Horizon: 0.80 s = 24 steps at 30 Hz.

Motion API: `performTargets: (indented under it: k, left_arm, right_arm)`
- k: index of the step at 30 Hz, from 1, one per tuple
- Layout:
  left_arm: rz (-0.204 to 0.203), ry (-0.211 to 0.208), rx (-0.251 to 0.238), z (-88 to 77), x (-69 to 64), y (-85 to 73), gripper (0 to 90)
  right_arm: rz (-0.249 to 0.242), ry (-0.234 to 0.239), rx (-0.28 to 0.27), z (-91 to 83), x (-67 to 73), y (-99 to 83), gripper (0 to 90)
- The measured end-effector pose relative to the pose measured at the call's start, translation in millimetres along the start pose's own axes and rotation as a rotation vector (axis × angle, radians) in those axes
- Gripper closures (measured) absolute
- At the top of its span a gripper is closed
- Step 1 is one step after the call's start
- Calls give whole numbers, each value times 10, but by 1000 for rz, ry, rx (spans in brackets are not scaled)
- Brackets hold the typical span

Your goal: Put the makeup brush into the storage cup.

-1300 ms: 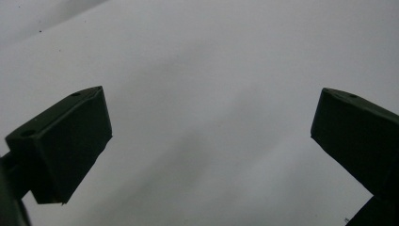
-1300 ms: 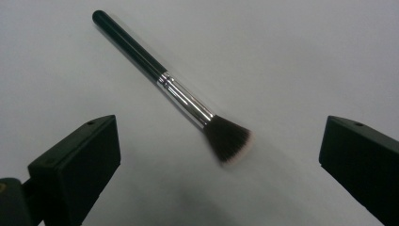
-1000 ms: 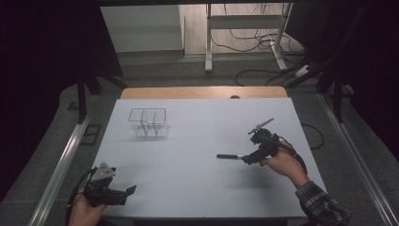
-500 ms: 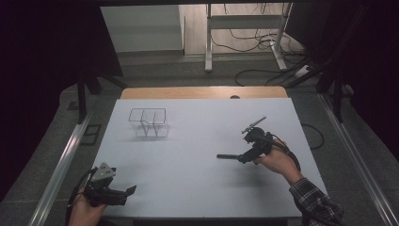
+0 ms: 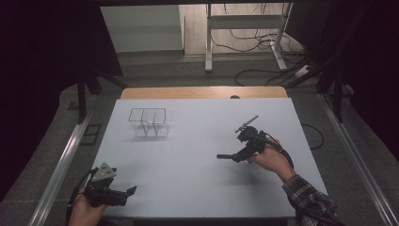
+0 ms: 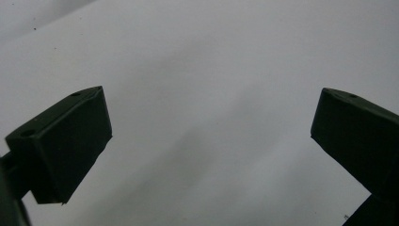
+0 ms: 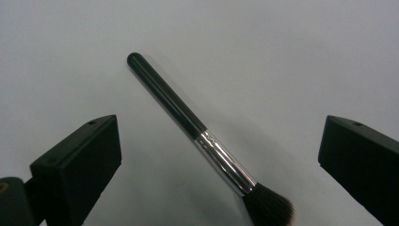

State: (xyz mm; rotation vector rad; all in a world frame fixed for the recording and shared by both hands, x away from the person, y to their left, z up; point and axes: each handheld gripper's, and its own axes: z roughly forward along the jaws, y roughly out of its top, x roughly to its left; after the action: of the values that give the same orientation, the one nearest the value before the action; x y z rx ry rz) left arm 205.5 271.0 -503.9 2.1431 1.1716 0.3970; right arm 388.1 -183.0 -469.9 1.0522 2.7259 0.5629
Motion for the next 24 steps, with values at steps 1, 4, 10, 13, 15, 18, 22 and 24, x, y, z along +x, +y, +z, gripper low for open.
performTargets:
  k: [1,4,10,13,15,18,22,24]
  left_arm:
    - [0,0,0,-1,1,0,0]
    - [0,0,1,0,0,0,0]
    - [1,0,5,4,0,1,0]
    - [1,-1,7,6,0,1,0]
    - [1,-1,6,8,-1,0,0]
    - [1,-1,7,8,0,0,0]
    - [2,-1,10,13,0,-1,0]
    - [5,-2,12,13,0,1,0]
  right_arm:
    - [0,-1,3,6,0,0,0]
    - [-5,0,3,25,2,3,0]
    - [-11,10,11,76,18,5,0]
    - [-12,12,17,115,18,-9,0]
    - [-13,12,22,134,18,-18,0]
    - [-18,14,29,164,11,-33,0]
    - [-24,18,35,217,6,-56,0]
    - [-26,21,42,246,10,-67,0]
